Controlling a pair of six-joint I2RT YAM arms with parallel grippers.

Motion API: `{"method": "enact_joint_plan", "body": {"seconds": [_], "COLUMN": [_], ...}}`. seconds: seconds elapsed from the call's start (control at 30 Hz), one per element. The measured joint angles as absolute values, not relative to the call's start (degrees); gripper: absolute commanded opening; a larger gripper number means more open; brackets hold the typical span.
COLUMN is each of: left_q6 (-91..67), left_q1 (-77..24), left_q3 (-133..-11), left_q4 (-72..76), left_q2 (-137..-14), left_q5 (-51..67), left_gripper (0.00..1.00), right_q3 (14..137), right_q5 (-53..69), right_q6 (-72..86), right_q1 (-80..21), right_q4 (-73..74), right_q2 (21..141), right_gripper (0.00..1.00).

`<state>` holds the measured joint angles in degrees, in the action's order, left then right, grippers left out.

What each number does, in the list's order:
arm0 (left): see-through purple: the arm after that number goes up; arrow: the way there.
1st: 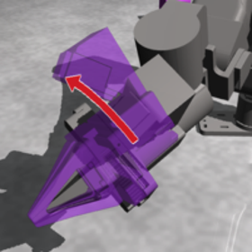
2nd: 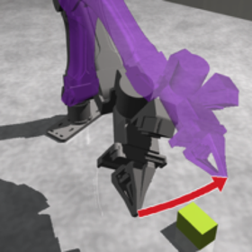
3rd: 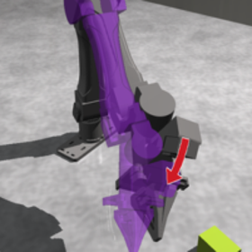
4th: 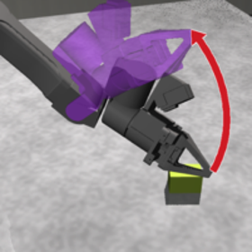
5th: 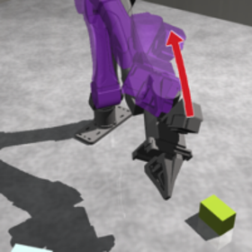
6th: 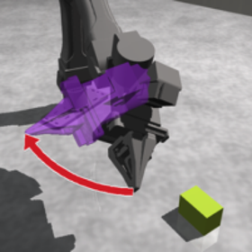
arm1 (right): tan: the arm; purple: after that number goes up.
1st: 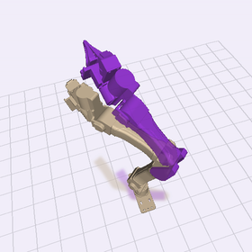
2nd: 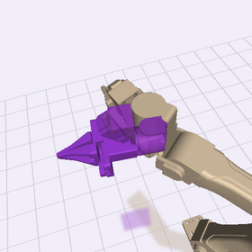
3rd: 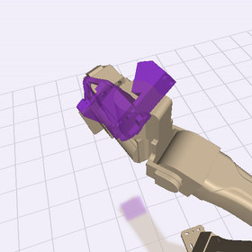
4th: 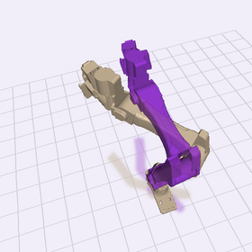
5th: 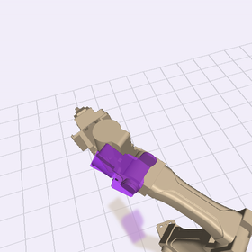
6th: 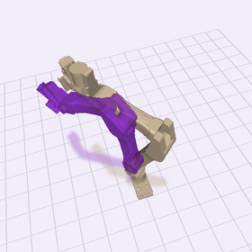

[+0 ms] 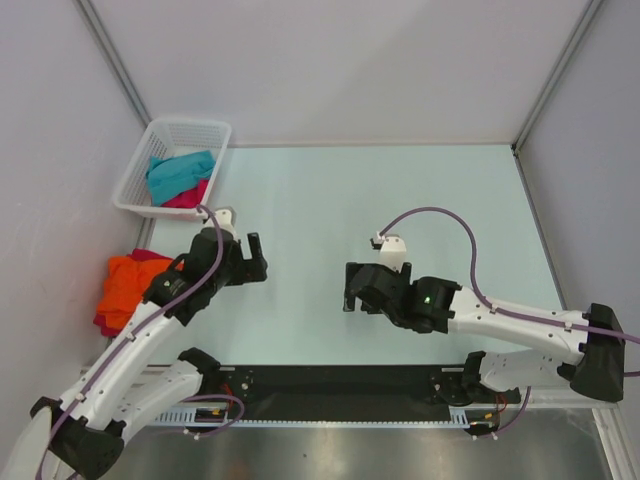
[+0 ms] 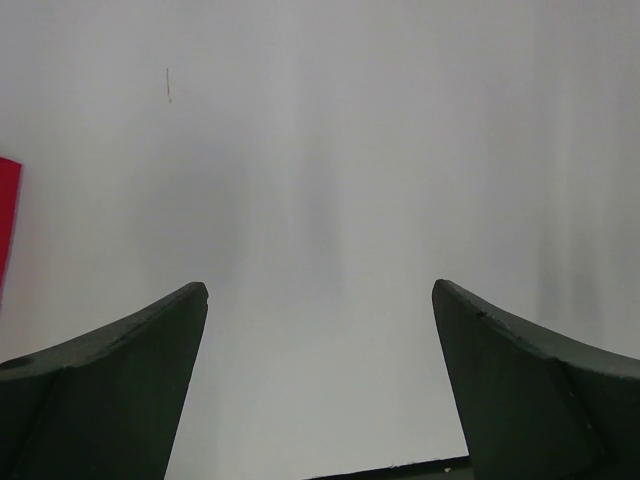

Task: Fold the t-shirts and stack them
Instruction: Grab crumpled tshirt from bin with the right arm

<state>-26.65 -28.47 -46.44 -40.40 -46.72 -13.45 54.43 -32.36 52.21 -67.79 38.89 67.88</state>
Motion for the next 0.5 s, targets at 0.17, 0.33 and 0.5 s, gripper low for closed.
{"method": "enact_joint_plan", "body": {"seconds": [0.17,0.33,0.5], "left_q6": [-24.7,-23.9,-24.5], "left_q1": [-25.7,-12.2,-0.7], "left_q3": [-54.2,-66.2,-68.3], "left_q4": [-44.0,-45.6,-47.5], "left_q2": [-57.1,-73.8,-77.5], "left_q5": [-13.7,-8.2,-2.5], "left_gripper": [0.99,0.99,1.00], "right_q3": [54.4,54.5,54.4], "right_q5": [-32.2,-32.3,-32.7], "right_q6": [51.7,51.3,51.4], "right_q1": [-68.0,-68.5,-68.8], "right_q4": [38.7,38.9,39.9], "right_q2": [67.9,67.5,64.2], "right_gripper": [0.95,0.95,0.95]}}
